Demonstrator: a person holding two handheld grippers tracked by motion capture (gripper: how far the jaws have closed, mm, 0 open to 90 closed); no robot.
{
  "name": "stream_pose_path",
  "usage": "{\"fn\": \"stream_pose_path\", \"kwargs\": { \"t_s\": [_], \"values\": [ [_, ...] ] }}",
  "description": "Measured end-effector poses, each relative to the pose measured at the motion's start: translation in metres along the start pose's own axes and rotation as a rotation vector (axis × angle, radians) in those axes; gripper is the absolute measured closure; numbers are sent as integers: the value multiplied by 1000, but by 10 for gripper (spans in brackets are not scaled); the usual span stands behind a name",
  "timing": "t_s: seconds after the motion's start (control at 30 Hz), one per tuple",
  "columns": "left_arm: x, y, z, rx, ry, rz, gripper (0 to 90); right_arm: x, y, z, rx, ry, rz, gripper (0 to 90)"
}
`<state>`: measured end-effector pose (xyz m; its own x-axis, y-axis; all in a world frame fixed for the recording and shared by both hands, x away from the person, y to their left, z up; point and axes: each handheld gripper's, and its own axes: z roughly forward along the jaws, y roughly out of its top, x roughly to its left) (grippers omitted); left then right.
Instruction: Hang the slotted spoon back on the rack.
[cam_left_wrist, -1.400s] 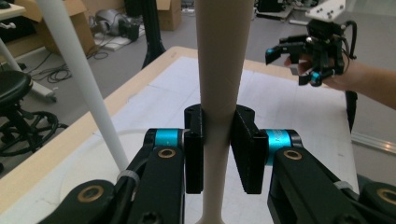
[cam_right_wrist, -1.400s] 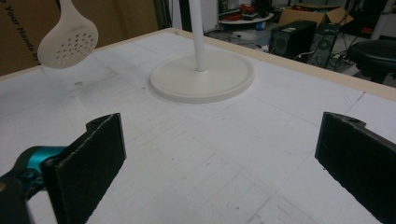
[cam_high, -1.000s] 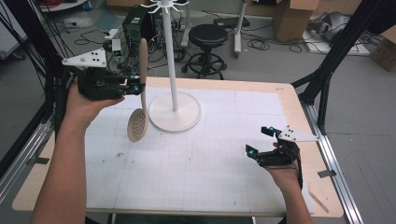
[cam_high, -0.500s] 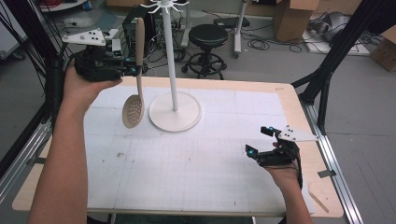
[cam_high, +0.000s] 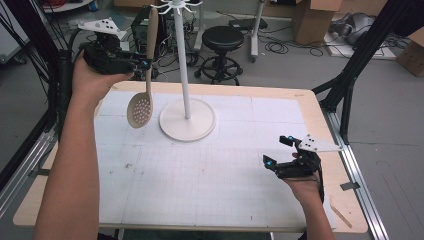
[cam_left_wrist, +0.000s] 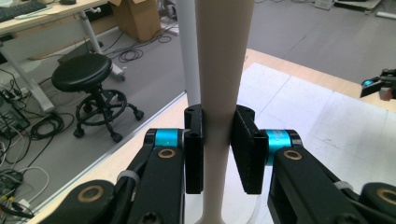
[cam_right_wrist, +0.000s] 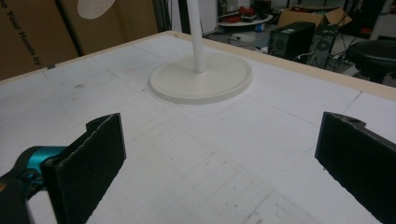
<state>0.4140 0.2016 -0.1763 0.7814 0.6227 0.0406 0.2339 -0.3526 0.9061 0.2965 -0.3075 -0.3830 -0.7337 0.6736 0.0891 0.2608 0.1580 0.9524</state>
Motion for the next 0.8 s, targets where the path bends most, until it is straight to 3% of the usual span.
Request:
{"fn": "stream_pose_path", "kwargs": {
  "t_s": [0.17,0.8],
  "values": [
    [4,0,3,-1,0,-21,755,0,0,-1,-2,-2,-2,8],
    [1,6,18,26,2,-13,754,0,0,-1,-5,1,2,8]
  ]
}}
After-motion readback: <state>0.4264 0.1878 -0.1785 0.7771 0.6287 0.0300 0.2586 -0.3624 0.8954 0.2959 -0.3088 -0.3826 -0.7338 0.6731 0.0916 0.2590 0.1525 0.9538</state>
